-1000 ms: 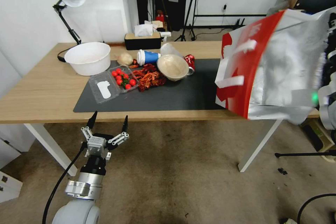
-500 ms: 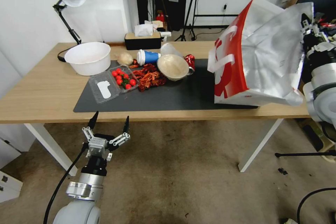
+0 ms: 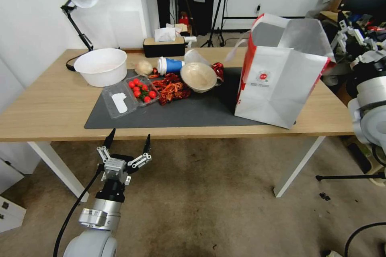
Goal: Pick up the food delivery bag from the floor and place it on the table.
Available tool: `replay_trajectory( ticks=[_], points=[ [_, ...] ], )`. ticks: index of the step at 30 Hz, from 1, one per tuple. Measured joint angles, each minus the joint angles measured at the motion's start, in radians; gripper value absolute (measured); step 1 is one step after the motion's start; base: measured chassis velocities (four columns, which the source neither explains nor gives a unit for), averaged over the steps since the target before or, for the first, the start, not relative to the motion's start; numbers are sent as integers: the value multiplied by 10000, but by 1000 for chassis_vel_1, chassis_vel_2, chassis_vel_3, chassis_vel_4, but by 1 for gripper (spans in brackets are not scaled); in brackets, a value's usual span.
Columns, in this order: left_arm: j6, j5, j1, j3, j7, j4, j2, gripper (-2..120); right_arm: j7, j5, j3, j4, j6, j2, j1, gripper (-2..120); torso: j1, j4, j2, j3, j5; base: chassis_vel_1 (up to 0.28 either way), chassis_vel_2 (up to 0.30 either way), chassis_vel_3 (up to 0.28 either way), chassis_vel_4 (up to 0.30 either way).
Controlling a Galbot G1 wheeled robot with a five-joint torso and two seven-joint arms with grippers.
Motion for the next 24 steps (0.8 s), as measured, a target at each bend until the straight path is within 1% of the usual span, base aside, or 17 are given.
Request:
replay_trajectory(
  ticks=[2,5,8,11,13,14,17,21,22,24],
  points=[
    [-24,0,1,2,0,5,3,100,-155,-52,124,220,34,108,-208,97,0,-1,0,0,0,0,0,0,0],
    [-62,-1,2,3,-6,11,-1,100,-269,-198,242,482,88,250,-432,100,0,0,0,0,0,0,0,0,0],
    [-113,-6,13,-2,-20,26,-8,100,-399,-354,356,706,152,392,-650,100,0,0,0,0,-1,0,0,0,0],
    [-151,-29,17,-35,-49,35,-11,100,-662,-641,588,1281,227,726,-1090,100,0,0,0,0,-1,0,0,0,0],
    [-152,-33,17,-38,-52,35,-11,100,-702,-683,615,1370,233,778,-1159,100,0,0,0,0,-1,0,0,0,0],
    [-152,-40,15,-41,-55,35,-12,100,-855,-812,725,1686,243,940,-1406,100,0,0,0,0,-1,0,0,0,0],
    [-153,-44,11,-41,-58,35,-12,100,-967,-900,810,1943,246,1066,-1614,100,0,0,0,0,-1,0,0,0,0],
    [-154,-55,9,-45,-68,35,0,100,-1310,-1406,1016,3015,253,1647,-2553,100,0,0,0,0,-2,0,0,0,0],
    [-154,-55,9,-45,-68,35,0,100,-1310,-1406,1016,3015,253,1647,-2553,100,0,0,0,0,-2,0,0,0,0],
    [-164,-65,21,-48,-72,35,10,100,-1468,-1637,1068,3380,253,1885,-2911,100,0,0,1,-1,-2,0,0,0,0]
  ],
)
